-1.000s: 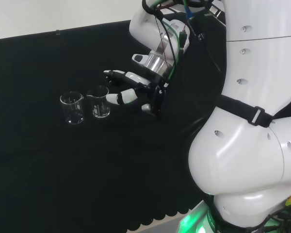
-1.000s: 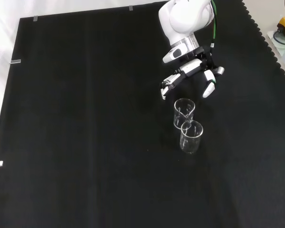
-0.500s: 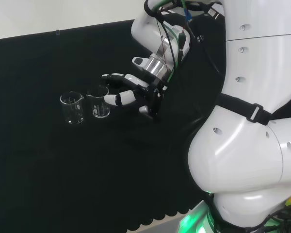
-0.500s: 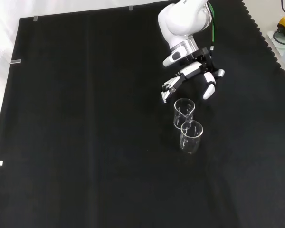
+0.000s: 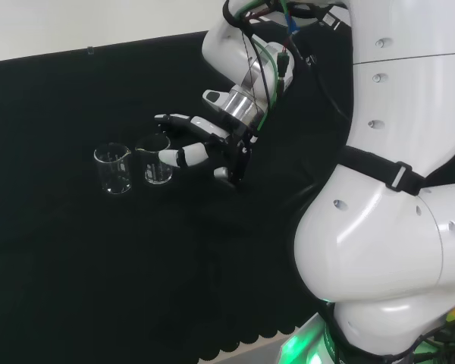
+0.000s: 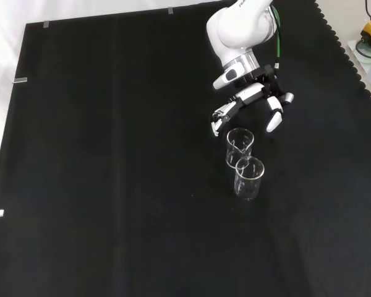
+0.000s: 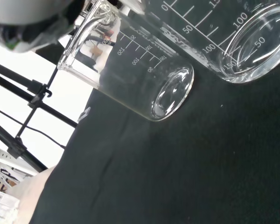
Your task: Pick up the beaker on the right.
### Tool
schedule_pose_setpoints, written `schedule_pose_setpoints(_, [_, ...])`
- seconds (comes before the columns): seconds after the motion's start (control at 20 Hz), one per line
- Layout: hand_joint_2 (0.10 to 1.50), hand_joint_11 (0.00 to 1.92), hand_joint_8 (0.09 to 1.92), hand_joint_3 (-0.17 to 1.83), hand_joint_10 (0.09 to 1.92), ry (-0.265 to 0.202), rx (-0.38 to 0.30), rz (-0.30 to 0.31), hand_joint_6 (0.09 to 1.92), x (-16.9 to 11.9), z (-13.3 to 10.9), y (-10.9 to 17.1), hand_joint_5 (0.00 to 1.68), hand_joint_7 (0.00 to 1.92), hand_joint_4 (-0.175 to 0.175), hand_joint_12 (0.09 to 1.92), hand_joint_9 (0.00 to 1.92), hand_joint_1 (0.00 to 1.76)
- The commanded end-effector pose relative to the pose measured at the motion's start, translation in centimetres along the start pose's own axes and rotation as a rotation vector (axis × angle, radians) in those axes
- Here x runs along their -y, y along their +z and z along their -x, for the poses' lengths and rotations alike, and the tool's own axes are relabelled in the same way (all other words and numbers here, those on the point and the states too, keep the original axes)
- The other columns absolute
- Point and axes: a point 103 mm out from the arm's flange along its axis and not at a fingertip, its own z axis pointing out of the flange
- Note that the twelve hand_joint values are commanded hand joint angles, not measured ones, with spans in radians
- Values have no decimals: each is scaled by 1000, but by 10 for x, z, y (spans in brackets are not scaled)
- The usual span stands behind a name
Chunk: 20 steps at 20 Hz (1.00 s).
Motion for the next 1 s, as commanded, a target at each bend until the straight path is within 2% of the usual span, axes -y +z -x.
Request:
schedule_pose_setpoints(0.05, [303,0,589,945,625,-1,53,-16,87,-3,-5,6,222,183,-52,1197,277,850])
schedule_pose_setpoints(0.3, [288,0,605,937,630,1,54,-5,87,-3,-6,10,206,178,-56,1285,302,943])
schedule_pose_setpoints(0.4, [288,0,610,946,631,3,45,16,87,-2,-5,11,204,179,-57,1299,310,970])
schedule_pose_setpoints(0.7, [290,0,617,966,632,6,6,47,87,-3,-5,13,221,186,-60,1307,321,985])
schedule_pose_setpoints(1.0, [279,0,627,995,622,9,-20,50,87,-4,-4,19,234,193,-59,1266,308,983])
